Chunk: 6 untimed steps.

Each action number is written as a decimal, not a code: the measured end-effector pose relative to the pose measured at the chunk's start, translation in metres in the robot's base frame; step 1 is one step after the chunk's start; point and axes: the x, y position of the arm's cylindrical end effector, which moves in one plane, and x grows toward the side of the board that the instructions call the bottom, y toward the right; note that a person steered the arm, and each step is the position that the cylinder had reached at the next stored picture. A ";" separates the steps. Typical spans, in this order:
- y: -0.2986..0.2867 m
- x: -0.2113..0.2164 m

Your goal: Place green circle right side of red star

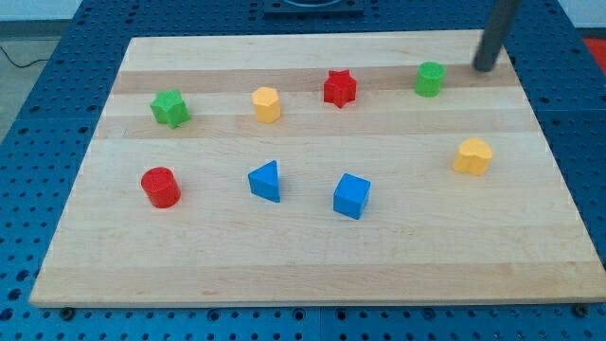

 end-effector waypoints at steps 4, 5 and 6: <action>-0.060 0.009; -0.007 0.009; 0.008 0.019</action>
